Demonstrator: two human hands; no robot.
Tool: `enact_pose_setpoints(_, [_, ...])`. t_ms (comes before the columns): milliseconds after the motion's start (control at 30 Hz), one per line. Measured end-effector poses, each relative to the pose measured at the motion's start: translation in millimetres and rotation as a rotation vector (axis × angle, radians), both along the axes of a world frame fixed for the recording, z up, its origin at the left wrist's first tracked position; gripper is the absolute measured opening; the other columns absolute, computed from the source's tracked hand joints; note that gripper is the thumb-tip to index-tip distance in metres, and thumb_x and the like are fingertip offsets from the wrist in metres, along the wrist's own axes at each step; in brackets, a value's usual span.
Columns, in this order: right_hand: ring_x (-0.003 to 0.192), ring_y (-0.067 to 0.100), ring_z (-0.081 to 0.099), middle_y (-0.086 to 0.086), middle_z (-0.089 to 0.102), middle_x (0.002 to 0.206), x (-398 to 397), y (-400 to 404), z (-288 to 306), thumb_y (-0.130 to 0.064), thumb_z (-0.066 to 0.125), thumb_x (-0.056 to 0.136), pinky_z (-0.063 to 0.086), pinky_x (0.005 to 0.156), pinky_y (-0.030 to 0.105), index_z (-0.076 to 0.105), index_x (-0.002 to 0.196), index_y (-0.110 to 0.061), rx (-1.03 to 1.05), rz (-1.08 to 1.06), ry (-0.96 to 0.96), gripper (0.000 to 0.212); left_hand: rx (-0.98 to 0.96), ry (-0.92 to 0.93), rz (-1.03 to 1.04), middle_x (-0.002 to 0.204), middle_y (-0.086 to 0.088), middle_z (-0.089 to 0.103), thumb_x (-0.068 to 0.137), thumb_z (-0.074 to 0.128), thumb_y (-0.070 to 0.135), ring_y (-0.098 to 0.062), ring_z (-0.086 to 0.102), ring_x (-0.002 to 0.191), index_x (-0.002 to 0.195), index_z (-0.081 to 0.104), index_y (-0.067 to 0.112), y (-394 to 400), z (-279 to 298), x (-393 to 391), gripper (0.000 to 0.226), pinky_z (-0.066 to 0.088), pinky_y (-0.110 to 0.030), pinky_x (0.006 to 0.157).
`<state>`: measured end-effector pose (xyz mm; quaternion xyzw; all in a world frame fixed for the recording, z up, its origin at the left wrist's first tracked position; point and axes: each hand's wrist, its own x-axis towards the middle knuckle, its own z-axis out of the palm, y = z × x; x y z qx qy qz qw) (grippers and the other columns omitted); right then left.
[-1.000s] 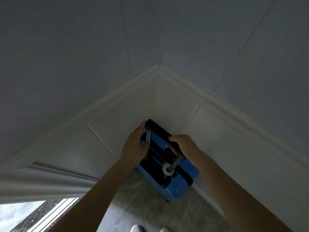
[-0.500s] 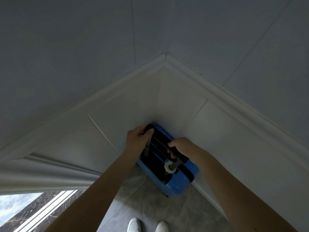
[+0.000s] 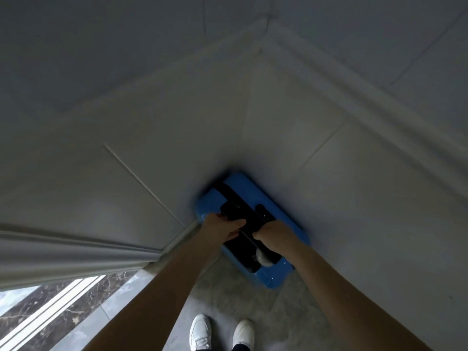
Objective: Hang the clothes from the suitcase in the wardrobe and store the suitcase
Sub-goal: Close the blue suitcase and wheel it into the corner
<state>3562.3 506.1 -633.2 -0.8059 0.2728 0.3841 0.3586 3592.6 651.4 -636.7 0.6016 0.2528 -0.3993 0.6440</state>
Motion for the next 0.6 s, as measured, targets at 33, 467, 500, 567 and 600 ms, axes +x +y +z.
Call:
enact_pose_setpoints(33, [0.065, 0.017, 0.05, 0.003, 0.049, 0.065, 0.2, -0.8, -4.1, -0.022, 0.055, 0.085, 0.038, 0.058, 0.026, 0.051, 0.066, -0.008, 0.008, -0.049, -0.032, 0.024, 0.002, -0.035, -0.028, 0.115, -0.019, 0.063, 0.078, 0.071, 0.004, -0.021, 0.064, 0.093, 0.119, 0.054, -0.009, -1.5, -7.9, 0.4, 0.046, 0.056, -0.022, 0.077])
enact_pose_setpoints(467, [0.092, 0.024, 0.063, 0.008, 0.067, 0.089, -10.5, -6.4, -14.7, -0.032, 0.068, 0.08, 0.051, 0.088, 0.037, 0.067, 0.099, -0.004, 0.024, -0.2, -0.345, 0.033, 0.406, -0.399, 0.155, 0.108, -0.007, 0.049, 0.072, 0.078, 0.02, -0.017, 0.056, 0.087, 0.117, 0.031, 0.017, -25.4, -15.7, -33.2, 0.065, 0.046, -0.022, 0.067])
enact_pose_setpoints(500, [0.092, 0.018, 0.061, -0.002, 0.063, 0.086, -11.2, -8.3, -14.5, -0.032, 0.069, 0.08, 0.05, 0.088, 0.033, 0.066, 0.098, -0.011, 0.035, -0.213, -0.343, 0.028, 0.308, -0.218, 0.216, 0.107, -0.01, 0.055, 0.074, 0.077, 0.019, -0.02, 0.059, 0.088, 0.115, 0.036, 0.011, -26.1, -15.9, -29.9, 0.059, 0.048, -0.024, 0.068])
enact_pose_setpoints(567, [0.087, 0.014, 0.06, -0.009, 0.06, 0.079, -14.6, -13.8, -16.2, -0.027, 0.067, 0.082, 0.049, 0.08, 0.027, 0.066, 0.088, -0.018, 0.121, -0.268, -0.343, 0.011, 0.129, -0.023, 0.184, 0.104, -0.012, 0.064, 0.081, 0.07, 0.014, -0.02, 0.065, 0.089, 0.117, 0.049, 0.002, -28.5, -16.2, -27.3, 0.043, 0.052, -0.024, 0.071])
enact_pose_setpoints(600, [0.086, 0.015, 0.06, -0.009, 0.061, 0.079, -17.5, -16.4, -17.3, -0.024, 0.066, 0.083, 0.047, 0.077, 0.025, 0.065, 0.084, -0.02, 0.176, -0.31, -0.345, 0.004, 0.08, -0.035, 0.148, 0.101, -0.011, 0.067, 0.085, 0.064, 0.009, -0.018, 0.066, 0.088, 0.116, 0.052, 0.002, -29.4, -16.3, -28.0, 0.035, 0.053, -0.023, 0.071])
